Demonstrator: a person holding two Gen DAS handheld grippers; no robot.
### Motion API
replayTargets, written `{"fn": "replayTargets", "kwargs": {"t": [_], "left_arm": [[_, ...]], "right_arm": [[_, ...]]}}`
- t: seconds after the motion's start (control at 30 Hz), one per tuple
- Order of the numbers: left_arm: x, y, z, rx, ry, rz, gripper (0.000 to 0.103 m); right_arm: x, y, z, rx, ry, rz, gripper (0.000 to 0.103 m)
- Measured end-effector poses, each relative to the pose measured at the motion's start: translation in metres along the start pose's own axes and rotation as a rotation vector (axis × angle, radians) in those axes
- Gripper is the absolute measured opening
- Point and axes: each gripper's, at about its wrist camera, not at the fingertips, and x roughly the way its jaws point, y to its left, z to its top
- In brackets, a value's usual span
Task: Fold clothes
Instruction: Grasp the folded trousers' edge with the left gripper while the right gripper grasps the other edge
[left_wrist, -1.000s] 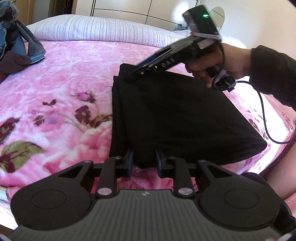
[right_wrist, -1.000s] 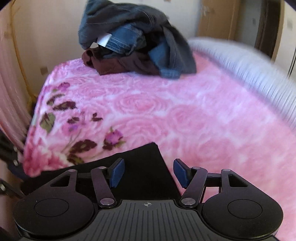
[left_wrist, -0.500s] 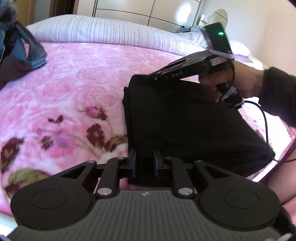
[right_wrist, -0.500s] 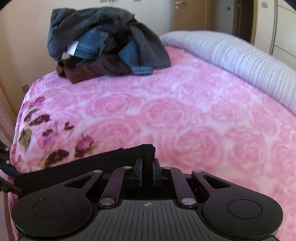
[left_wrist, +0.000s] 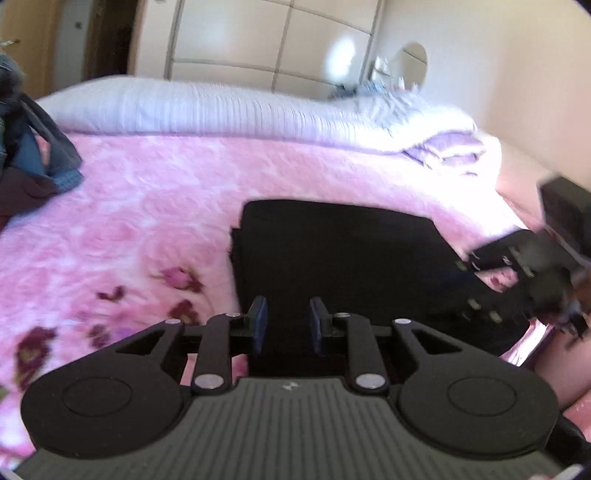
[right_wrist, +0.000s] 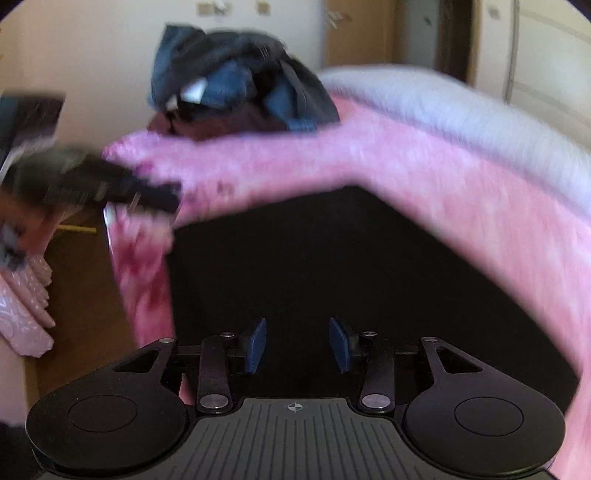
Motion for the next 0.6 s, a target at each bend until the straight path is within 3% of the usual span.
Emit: {"fn": "replayTargets", "kwargs": {"t": [0.07, 0.13, 0.2, 0.27, 0.37, 0.4, 0.43, 0.5, 0.6], "left_arm": [[0.017, 0.004, -0.004, -0.001, 0.073, 0.010, 0.022], [0.019, 0.007, -0.003, -0.015, 0.087, 0.002, 0.023], [0.015, 0.001, 0.001, 0.034, 0.090, 0.020, 0.023], [0.011, -0.006, 0.004, 0.095, 0.091, 0.041, 0.023], [-0.002, -0.022, 0.004, 0.224, 0.049, 0.087, 0.024], [-0.006, -0.027, 0.002, 0.273, 0.025, 0.107, 0.034], [-0.011, -0.033, 0.000, 0.322, 0.001, 0.127, 0.048], [-0.019, -0.048, -0.008, 0.449, -0.038, 0.170, 0.059], [-0.023, -0.068, -0.025, 0.644, -0.053, 0.202, 0.062]], "right_arm": [[-0.010, -0.005, -0.027, 0.073, 0.010, -0.035, 0.042], [-0.028, -0.011, -0.046, 0.165, -0.012, -0.053, 0.042], [-0.043, -0.010, -0.054, 0.171, -0.018, -0.090, 0.042], [-0.055, 0.006, -0.058, 0.091, -0.037, -0.157, 0.043], [-0.070, 0.036, -0.067, -0.071, -0.066, -0.253, 0.063], [-0.070, 0.048, -0.073, -0.147, -0.070, -0.268, 0.072], [-0.070, 0.061, -0.079, -0.223, -0.074, -0.284, 0.076], [-0.064, 0.084, -0.094, -0.375, -0.064, -0.318, 0.076], [-0.040, 0.104, -0.110, -0.559, 0.003, -0.393, 0.076]]}}
